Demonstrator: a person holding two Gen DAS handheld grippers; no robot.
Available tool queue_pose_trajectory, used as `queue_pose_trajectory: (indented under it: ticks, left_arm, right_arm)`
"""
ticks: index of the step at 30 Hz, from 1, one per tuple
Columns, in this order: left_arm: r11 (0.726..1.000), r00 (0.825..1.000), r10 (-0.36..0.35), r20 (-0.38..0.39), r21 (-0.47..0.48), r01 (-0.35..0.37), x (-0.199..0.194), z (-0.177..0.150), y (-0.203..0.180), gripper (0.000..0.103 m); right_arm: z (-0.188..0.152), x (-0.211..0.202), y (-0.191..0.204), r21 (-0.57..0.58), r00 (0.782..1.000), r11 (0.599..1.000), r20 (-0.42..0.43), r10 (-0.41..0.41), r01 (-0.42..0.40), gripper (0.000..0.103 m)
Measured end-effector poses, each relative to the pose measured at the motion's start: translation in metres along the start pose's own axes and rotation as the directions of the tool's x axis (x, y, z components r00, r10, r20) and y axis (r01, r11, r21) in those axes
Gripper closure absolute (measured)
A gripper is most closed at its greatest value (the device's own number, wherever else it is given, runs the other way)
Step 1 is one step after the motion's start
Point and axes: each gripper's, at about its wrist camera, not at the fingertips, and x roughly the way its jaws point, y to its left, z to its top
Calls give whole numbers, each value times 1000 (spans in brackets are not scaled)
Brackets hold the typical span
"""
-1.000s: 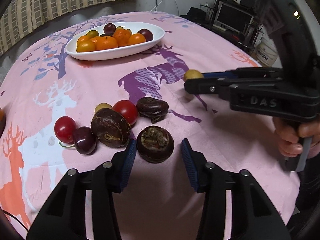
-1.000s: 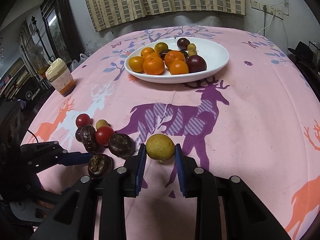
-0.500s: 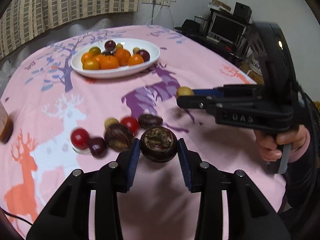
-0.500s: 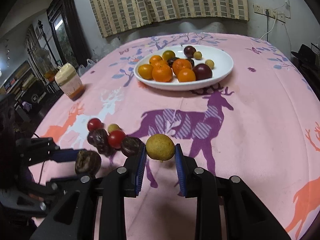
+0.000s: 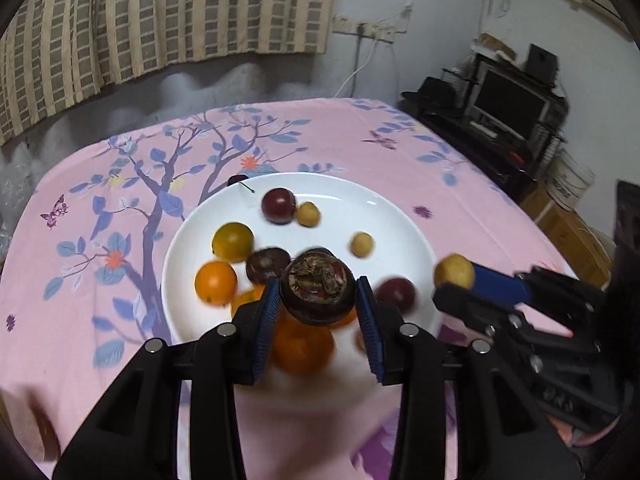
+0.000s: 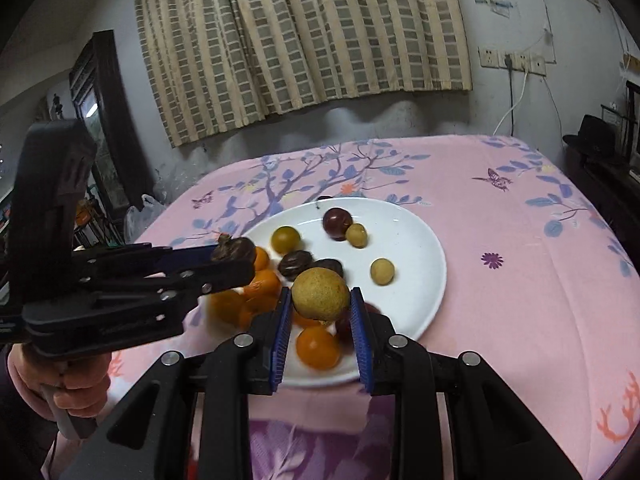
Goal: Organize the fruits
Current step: 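Carry the brown and yellow-green fruits over the white plate and open both tools, then grasp a brown fruit with the right tool while the left tool grasps a dark date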
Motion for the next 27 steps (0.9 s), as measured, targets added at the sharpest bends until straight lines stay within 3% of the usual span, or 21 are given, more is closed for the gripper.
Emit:
queue_pose_trajectory:
  ticks: [3, 4, 5, 6, 7, 9, 13, 19, 23, 27]
  left_arm:
    - [999, 999, 11, -34, -45, -12, 31, 12, 9, 63]
    - [998, 999, 20, -37, -54, -22, 35, 11, 11, 48]
    - [997, 998, 46, -40, -62, -49, 38, 11, 13, 36]
    - [995, 997, 75, -31, -69, -77, 36, 10, 15, 19]
    - [994, 996, 88, -14, -69, -88, 32, 8, 17, 17]
    - [993, 995, 101, 12, -59, -100, 11, 3, 21, 17]
    - [989, 990, 126, 64, -79, -121, -45, -21, 32, 5]
    - [983, 985, 136, 104, -134, -121, -123, -108, 44, 5]
    - [981, 987, 122, 103, -164, -104, -140, -162, 46, 5]
    - [979, 991, 106, 86, -185, -88, -140, -195, 45, 5]
  right_arm:
    - [2, 23, -8, -16, 1000, 1000, -2, -18, 18, 73]
    - [2, 30, -10, -18, 1000, 1000, -1, -25, 25, 71]
    - [1, 35, -10, -19, 1000, 1000, -1, -25, 25, 51]
    - [-1, 37, -10, -23, 1000, 1000, -1, -18, 18, 41]
    - [-3, 35, -10, -19, 1000, 999, 7, -28, 28, 35]
    - [-5, 24, -6, -26, 1000, 999, 5, -18, 19, 35]
    - [-17, -8, 14, -57, 999, 997, -27, 41, -42, 36]
    - [-77, -45, 59, -168, 975, 970, -168, 147, -175, 36]
    - [-109, -49, 71, -217, 961, 958, -242, 133, -187, 44]
    - [-125, -40, 75, -208, 941, 962, -320, 107, -179, 53]
